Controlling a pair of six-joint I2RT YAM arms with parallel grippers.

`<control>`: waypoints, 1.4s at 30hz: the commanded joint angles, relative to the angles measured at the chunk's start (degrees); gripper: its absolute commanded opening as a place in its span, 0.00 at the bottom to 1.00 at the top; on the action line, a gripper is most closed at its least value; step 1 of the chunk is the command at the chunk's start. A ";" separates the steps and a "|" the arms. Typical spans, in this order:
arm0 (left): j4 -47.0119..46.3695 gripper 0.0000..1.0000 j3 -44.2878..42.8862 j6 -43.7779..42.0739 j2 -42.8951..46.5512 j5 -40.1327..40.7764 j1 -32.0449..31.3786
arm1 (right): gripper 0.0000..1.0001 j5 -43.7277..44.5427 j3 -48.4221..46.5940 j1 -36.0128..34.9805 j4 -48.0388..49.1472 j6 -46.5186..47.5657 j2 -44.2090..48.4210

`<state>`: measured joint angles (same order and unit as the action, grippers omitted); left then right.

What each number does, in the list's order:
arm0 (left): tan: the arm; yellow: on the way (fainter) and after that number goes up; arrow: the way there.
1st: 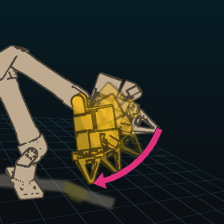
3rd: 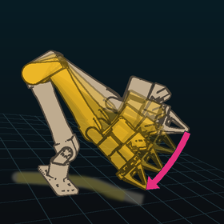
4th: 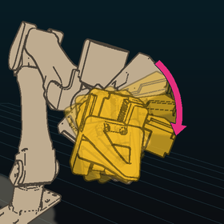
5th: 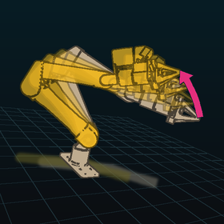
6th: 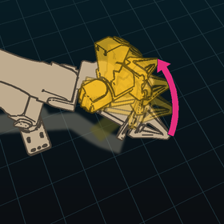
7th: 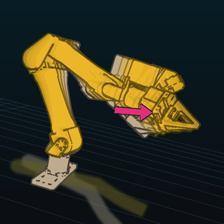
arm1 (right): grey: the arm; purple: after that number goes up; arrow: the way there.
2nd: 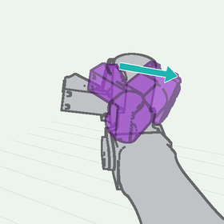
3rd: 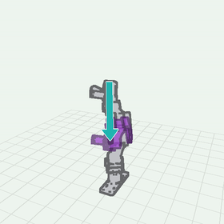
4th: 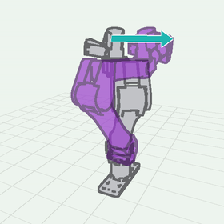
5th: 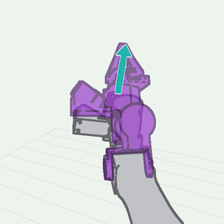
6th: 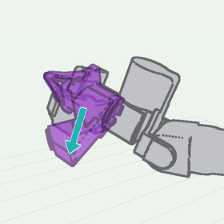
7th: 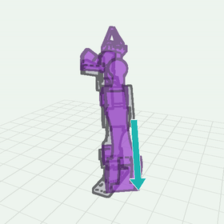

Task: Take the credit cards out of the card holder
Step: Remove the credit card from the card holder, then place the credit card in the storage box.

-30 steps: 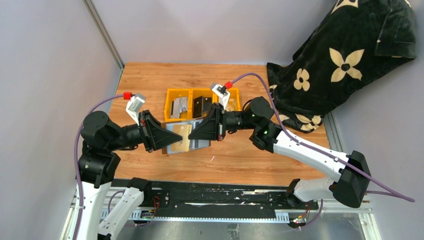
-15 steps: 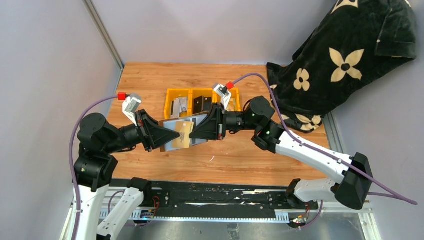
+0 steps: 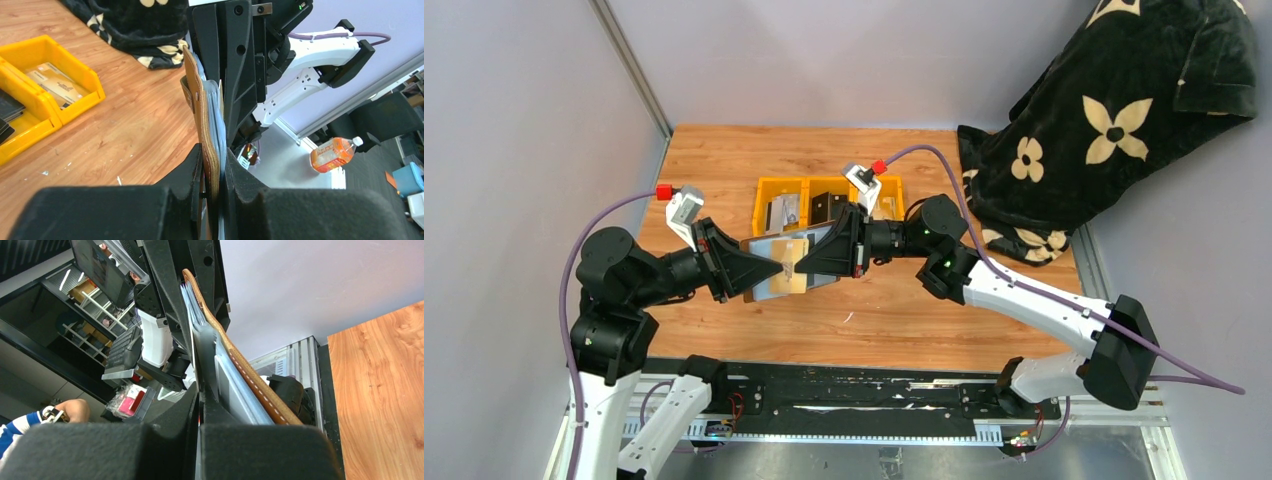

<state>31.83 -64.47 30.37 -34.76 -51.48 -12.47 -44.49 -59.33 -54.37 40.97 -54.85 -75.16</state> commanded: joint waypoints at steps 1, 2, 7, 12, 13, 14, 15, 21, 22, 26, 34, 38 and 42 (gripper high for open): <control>0.00 0.00 -2.20 -1.80 0.24 0.52 -0.19 | 0.00 -1.73 0.15 1.15 1.31 -0.06 2.84; 0.32 0.00 -2.42 -2.11 0.15 0.73 -0.14 | 0.00 -1.74 0.70 1.89 0.00 0.58 3.63; 1.54 0.00 -3.53 -3.40 0.16 1.53 -0.19 | 0.00 -2.83 3.72 7.25 -5.88 2.76 8.06; 2.38 0.00 -4.50 -4.86 0.05 2.79 -0.19 | 0.00 -3.69 2.12 15.19 -22.82 11.33 12.60; 2.65 0.00 -4.77 -5.23 -0.03 3.09 -0.19 | 0.00 -2.49 1.06 17.37 -27.99 14.17 13.30; 2.89 0.00 -4.92 -5.71 -0.12 2.92 -0.19 | 0.00 -0.85 0.07 19.69 -33.39 17.01 13.58; 3.05 0.00 -5.20 -6.03 -0.36 2.68 -0.19 | 0.00 0.23 -0.36 22.45 -36.43 18.52 13.43; 3.94 0.00 -5.94 -8.16 -0.42 3.27 -0.19 | 0.00 6.70 -2.61 33.58 -48.12 25.52 5.69; 4.10 0.00 -6.02 -8.47 -0.27 3.48 -0.19 | 0.00 8.08 -3.21 33.99 -49.07 27.01 3.86; 4.34 0.00 -6.30 -9.46 0.09 3.36 -0.19 | 0.00 12.44 -7.28 34.16 -50.89 30.96 -4.54; 4.78 0.00 -6.69 -10.34 0.46 1.97 -0.19 | 0.00 16.26 -17.95 33.32 -53.30 33.53 -22.25; 5.05 0.00 -6.97 -10.77 0.70 1.53 -0.19 | 0.00 17.70 -22.44 32.44 -54.35 33.71 -28.49; 4.80 0.00 -6.58 -10.82 0.90 1.24 -0.19 | 0.00 19.59 -24.86 31.24 -54.83 33.84 -32.68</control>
<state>37.45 -69.63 20.32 -34.65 -49.06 -12.51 -27.92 -81.32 -21.52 -11.53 -22.52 -105.16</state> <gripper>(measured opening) 0.166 0.007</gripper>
